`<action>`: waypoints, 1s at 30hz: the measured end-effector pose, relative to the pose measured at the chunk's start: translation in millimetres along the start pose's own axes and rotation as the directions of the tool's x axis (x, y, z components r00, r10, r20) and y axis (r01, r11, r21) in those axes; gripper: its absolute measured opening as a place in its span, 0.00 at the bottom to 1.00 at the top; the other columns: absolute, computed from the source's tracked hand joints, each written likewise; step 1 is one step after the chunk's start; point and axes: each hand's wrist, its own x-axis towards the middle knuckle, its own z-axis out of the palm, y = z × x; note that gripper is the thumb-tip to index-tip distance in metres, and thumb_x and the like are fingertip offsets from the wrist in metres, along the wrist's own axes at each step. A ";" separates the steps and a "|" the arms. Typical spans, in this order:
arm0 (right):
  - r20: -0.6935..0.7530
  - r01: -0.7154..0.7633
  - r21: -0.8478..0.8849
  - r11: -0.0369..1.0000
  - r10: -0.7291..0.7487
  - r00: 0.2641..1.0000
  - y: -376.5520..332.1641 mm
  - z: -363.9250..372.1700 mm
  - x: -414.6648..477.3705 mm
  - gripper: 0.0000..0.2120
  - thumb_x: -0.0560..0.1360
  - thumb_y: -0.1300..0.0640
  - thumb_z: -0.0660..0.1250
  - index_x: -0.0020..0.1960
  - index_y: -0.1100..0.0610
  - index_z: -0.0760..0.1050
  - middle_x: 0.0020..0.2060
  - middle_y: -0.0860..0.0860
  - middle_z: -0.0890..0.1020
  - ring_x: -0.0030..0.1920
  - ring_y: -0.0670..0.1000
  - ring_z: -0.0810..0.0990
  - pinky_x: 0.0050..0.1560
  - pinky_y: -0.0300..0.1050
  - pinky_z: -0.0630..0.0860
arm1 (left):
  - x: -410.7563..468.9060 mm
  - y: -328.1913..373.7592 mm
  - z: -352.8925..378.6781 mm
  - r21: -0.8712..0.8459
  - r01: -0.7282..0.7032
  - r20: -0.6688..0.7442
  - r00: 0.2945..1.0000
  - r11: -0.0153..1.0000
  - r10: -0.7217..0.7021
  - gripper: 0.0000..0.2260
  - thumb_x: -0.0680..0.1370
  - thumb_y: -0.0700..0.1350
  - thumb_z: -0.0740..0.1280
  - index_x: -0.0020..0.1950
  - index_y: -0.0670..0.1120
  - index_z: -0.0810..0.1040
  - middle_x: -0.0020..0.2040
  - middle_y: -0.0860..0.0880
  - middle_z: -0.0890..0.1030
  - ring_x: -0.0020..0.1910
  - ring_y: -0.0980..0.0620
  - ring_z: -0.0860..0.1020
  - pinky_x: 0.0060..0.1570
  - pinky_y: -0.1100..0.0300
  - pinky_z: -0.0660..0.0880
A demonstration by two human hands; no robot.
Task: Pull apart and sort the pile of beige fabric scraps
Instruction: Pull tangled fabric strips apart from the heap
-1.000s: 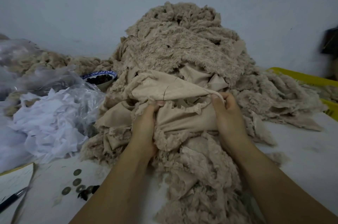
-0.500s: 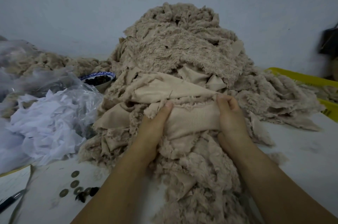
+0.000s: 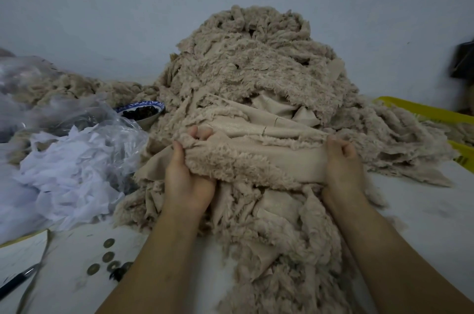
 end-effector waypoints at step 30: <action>0.616 0.591 -0.265 0.762 -0.338 0.711 -5.1 9.7 -39.8 0.15 0.82 0.52 0.60 0.40 0.61 0.70 0.40 0.50 0.71 0.41 0.44 0.70 0.41 0.30 0.65 | -15.5 -12.5 22.6 0.274 -0.044 -0.032 0.998 0.961 0.055 0.20 0.82 0.55 0.61 0.69 0.47 0.75 0.64 0.48 0.82 0.64 0.50 0.79 0.61 0.56 0.75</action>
